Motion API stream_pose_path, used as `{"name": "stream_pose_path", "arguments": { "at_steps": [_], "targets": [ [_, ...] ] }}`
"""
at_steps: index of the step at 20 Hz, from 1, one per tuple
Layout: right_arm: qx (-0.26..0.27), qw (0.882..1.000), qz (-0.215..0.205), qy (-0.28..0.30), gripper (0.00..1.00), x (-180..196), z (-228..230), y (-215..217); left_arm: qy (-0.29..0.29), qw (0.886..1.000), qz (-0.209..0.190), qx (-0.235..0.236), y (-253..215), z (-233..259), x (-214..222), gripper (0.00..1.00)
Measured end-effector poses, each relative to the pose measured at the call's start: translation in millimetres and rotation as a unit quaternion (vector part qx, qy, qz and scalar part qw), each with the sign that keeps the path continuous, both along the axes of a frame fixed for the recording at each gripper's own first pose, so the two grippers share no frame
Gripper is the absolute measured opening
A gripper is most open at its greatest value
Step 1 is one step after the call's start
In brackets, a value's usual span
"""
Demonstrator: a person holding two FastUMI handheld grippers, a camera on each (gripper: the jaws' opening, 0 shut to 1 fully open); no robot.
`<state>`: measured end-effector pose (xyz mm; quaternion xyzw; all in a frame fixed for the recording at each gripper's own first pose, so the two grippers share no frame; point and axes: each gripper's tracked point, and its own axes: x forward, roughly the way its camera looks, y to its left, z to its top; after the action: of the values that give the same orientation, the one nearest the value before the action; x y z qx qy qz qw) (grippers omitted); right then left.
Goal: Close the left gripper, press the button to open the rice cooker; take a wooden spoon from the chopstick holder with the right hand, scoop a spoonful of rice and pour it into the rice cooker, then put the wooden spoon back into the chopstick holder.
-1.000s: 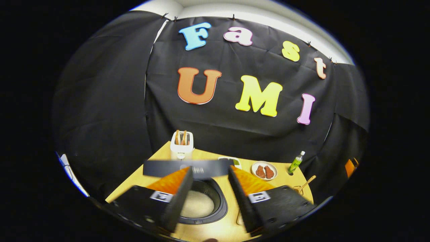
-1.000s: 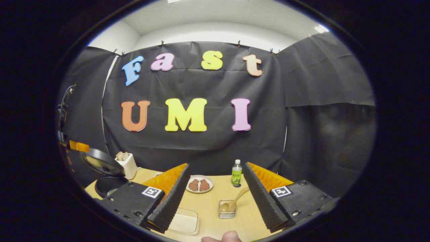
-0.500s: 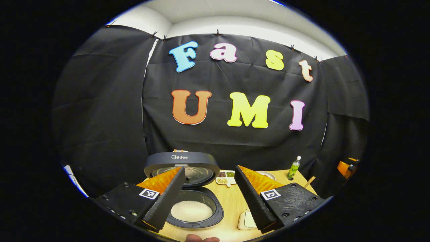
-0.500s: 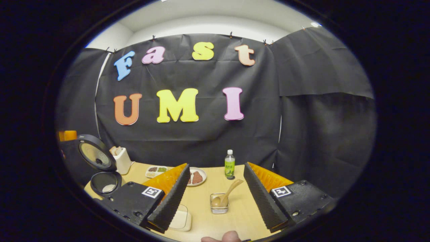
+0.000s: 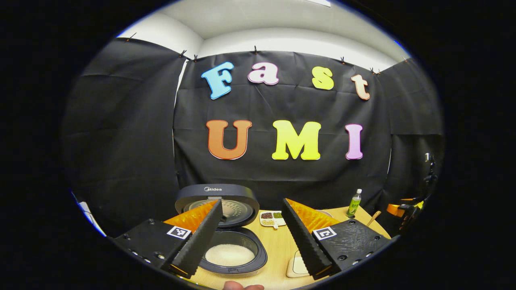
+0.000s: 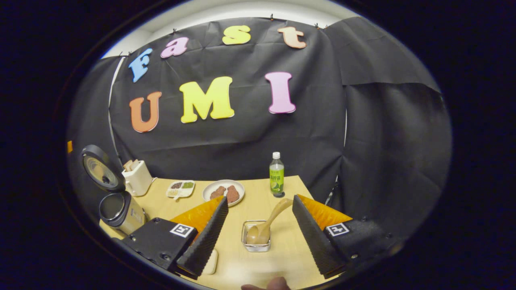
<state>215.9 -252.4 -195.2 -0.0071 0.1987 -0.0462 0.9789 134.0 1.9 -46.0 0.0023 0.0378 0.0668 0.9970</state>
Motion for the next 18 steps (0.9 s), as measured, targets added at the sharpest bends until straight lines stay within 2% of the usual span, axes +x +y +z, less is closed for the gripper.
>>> {"name": "stream_pose_path", "arguments": {
  "at_steps": [5, 8, 10, 11, 13, 15, 17, 18],
  "targets": [
    [0.038, 0.998, -0.015, 0.043, 1.0, 39, -60, -24, -0.001, 1.0, -0.009, -0.001, -19, 2, 11, 0.94],
    [0.064, 0.995, -0.025, 0.074, 1.0, 62, -97, -37, 0.012, 1.0, 0.003, 0.001, -17, -6, 19, 0.95],
    [0.088, 0.99, -0.032, 0.101, 0.92, 73, -122, -42, 0.023, 1.0, 0.013, 0.002, -13, -13, 24, 0.95],
    [0.102, 0.988, -0.035, 0.111, 0.97, 78, -134, -43, 0.029, 0.999, 0.016, 0.0, -13, -15, 24, 0.95],
    [0.123, 0.983, -0.041, 0.126, 0.93, 87, -151, -44, 0.038, 0.999, 0.023, 0.003, -11, -19, 23, 0.95],
    [0.139, 0.98, -0.047, 0.135, 0.85, 98, -161, -47, 0.043, 0.999, 0.033, 0.006, -5, -20, 22, 0.95],
    [0.151, 0.977, -0.052, 0.139, 0.66, 105, -164, -48, 0.046, 0.998, 0.04, 0.005, -1, -23, 20, 0.95],
    [0.153, 0.977, -0.056, 0.138, 0.63, 107, -163, -49, 0.051, 0.998, 0.041, 0.003, 0, -26, 18, 0.95]
  ]
}}
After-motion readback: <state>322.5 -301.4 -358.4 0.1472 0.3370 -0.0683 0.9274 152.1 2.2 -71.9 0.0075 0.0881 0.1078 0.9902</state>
